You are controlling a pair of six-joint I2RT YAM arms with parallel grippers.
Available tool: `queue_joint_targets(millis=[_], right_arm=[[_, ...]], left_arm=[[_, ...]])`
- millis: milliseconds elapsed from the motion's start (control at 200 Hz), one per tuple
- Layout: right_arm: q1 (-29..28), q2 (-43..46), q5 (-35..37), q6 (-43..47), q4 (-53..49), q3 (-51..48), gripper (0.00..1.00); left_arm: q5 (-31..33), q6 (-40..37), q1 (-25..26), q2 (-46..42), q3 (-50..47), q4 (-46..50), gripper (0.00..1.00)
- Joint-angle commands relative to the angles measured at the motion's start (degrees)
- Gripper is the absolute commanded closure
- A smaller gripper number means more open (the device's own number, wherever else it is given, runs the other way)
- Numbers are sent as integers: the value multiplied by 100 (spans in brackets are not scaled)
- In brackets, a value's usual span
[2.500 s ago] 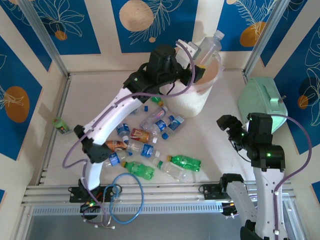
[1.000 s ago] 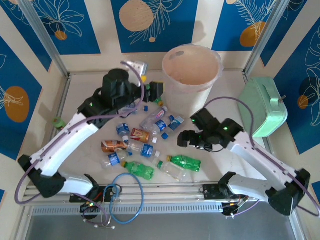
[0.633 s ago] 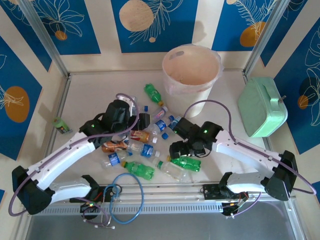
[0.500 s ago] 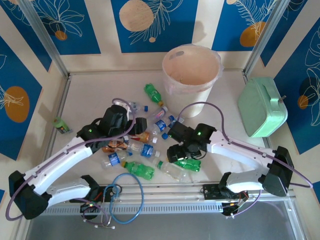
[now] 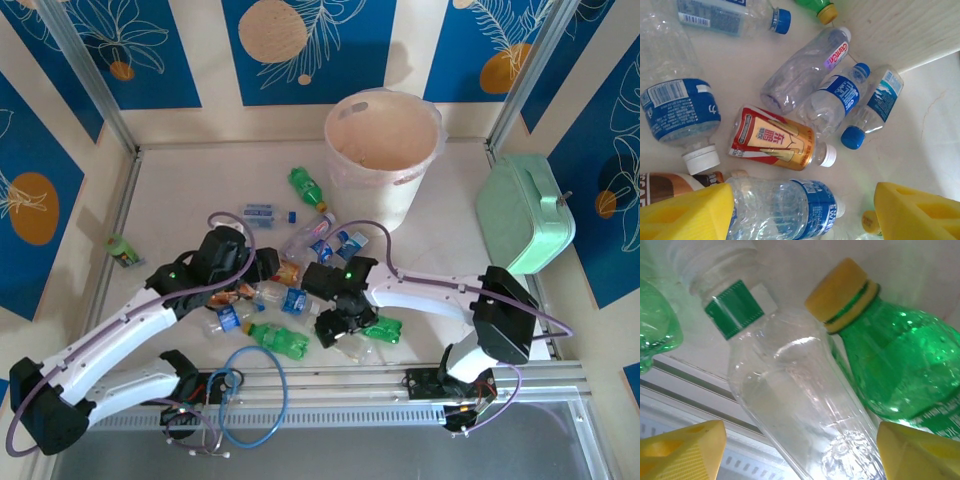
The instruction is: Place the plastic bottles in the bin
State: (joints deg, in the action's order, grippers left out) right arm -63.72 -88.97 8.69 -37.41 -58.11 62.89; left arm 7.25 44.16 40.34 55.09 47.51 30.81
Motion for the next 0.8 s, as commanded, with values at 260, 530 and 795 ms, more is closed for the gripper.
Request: queue_joint_targets(millis=[260, 530, 795], right_arm=[[-324, -535, 27, 278, -357, 162, 20], [-391, -998, 617, 67, -593, 298, 21], [-362, -1196, 735, 111, -458, 510, 28]], left_arm=[[99, 84, -129, -268, -114, -9, 25], [-65, 119, -202, -117, -143, -110, 26], [-30, 226, -230, -225, -292, -153, 26]])
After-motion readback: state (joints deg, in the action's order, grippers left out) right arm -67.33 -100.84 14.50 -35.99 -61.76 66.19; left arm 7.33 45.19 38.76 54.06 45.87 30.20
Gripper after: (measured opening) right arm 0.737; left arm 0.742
